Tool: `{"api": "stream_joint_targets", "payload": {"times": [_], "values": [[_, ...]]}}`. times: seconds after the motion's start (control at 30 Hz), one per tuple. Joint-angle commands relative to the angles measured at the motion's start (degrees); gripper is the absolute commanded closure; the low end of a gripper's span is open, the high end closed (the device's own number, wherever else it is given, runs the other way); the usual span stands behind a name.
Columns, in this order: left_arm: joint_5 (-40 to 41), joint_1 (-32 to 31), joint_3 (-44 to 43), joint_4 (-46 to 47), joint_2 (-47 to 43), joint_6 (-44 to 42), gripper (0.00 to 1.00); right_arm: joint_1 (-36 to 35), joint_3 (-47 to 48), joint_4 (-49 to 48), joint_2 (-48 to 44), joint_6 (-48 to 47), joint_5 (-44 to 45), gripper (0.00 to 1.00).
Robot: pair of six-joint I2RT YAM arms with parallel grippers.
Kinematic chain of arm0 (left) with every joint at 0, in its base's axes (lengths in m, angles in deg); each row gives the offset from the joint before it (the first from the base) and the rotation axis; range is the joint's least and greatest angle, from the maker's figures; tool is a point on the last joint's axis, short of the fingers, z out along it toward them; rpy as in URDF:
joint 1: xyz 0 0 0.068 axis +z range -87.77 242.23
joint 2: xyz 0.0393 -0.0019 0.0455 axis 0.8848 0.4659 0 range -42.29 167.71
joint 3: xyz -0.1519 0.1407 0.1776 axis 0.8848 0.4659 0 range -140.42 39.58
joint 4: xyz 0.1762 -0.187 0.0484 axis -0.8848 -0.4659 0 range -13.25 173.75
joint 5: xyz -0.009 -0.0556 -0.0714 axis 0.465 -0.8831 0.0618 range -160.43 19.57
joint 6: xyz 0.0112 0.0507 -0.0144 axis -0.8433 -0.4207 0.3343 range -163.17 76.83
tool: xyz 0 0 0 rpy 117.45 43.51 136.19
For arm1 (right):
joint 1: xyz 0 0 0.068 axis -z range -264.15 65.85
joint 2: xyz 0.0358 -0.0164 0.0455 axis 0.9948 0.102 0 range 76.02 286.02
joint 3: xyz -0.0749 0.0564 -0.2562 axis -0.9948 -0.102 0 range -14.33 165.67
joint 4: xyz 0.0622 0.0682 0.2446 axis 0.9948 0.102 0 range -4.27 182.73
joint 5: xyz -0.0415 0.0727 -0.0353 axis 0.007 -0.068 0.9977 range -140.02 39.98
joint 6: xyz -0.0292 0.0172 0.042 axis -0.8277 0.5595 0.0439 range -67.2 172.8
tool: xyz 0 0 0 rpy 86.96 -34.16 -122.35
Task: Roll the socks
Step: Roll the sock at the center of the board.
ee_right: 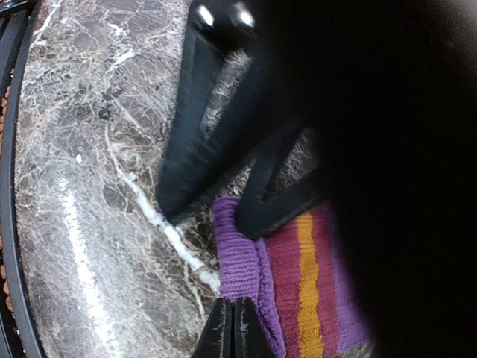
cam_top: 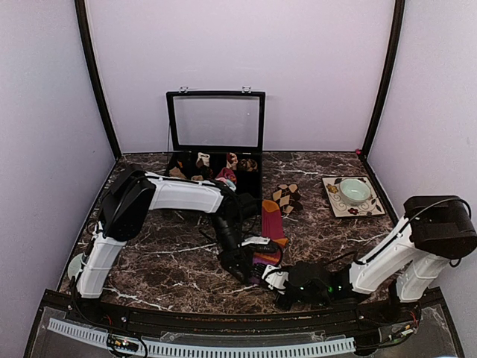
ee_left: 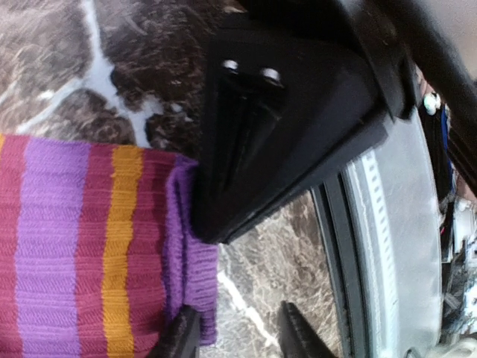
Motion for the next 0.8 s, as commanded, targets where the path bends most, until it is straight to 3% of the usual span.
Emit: {"api": "stream_joint_targets", "payload": {"times": [0.0,0.1,0.13,0.37,0.5,0.6,0.77], "values": [[3.0,2.0,1.7,1.1,-2.8,0.5,0.37,0.3,-1.4,2.8,0.6,4.3,-1.1,1.0],[1.9,4.1,5.4,4.6,-8.2,0.8,0.15,0.4,-1.0,6.0,-0.4,8.0,-2.5,1.0],[1.8,4.7,6.7,5.8,-9.9,0.9,0.13,0.5,-1.2,6.7,-0.9,9.1,-3.0,1.0],[3.9,5.6,25.0,24.0,-24.7,3.2,0.13,1.6,-2.7,9.9,-7.3,16.1,-5.3,1.0],[7.2,4.7,32.3,31.1,-30.5,0.7,0.18,5.7,-3.4,13.5,-10.6,21.8,-11.8,1.0],[10.8,2.5,34.4,31.9,-32.2,-3.6,0.21,7.3,-4.0,15.3,-12.0,25.1,-14.4,1.0],[12.2,-1.6,30.1,30.3,-28.7,-4.6,0.29,9.2,-3.2,16.7,-10.1,28.1,-17.8,1.0]]}}
